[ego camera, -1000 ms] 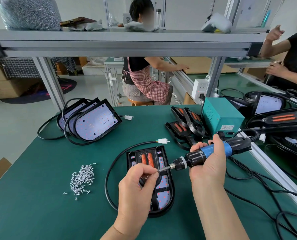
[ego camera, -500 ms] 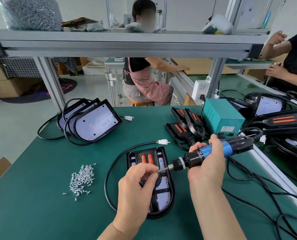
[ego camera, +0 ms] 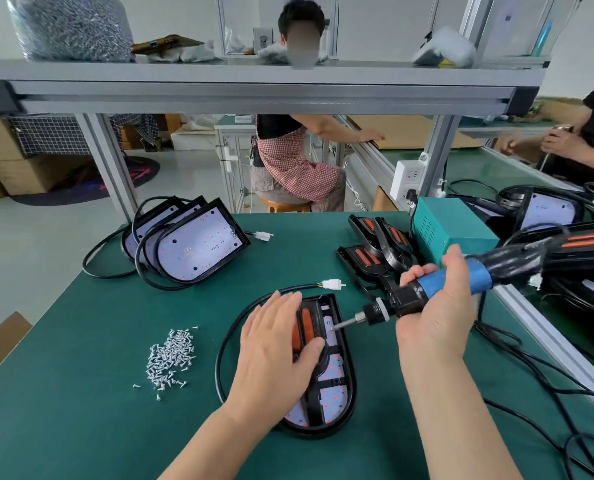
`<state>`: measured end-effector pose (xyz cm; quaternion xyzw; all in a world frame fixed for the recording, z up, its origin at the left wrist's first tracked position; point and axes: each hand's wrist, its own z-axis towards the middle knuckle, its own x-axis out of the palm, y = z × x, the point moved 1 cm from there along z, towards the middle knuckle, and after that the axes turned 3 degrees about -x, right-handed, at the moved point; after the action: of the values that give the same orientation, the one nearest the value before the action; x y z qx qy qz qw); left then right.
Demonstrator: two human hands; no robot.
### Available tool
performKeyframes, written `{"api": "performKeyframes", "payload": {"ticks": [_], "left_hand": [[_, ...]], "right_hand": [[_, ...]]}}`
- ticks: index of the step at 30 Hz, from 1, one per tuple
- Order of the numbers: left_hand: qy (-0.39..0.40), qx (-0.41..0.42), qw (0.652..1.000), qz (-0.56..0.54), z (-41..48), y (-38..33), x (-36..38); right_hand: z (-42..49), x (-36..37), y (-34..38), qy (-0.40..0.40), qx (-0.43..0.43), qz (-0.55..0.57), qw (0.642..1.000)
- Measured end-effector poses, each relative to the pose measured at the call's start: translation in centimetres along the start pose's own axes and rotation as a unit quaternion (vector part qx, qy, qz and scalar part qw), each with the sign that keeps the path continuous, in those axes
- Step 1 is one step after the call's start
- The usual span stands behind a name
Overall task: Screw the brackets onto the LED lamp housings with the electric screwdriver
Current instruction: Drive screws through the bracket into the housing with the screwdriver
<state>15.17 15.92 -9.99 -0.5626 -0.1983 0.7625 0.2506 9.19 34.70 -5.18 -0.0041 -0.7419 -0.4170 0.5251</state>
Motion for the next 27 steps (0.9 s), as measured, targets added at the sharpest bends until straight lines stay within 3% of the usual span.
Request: {"api": "performKeyframes", "payload": {"ticks": [4, 10, 17, 27], "left_hand": [[0.071, 0.005, 0.989, 0.127, 1.4, -0.1, 1.0], [0.086, 0.022, 0.969, 0.230, 2.1, -0.7, 1.8], [0.107, -0.015, 0.969, 0.221, 2.2, -1.2, 2.0], [0.113, -0.024, 0.973, 0.199, 2.2, -1.2, 2.1]], "right_hand": [[0.5, 2.9, 0.7, 0.073, -0.079, -0.028, 0.994], [1.2, 5.7, -0.4, 0.163, -0.150, -0.099, 0.970], [2.7, 5.4, -3.7, 0.203, -0.127, -0.149, 0.959], [3.7, 4.6, -5.3, 0.200, -0.109, -0.167, 0.959]]}}
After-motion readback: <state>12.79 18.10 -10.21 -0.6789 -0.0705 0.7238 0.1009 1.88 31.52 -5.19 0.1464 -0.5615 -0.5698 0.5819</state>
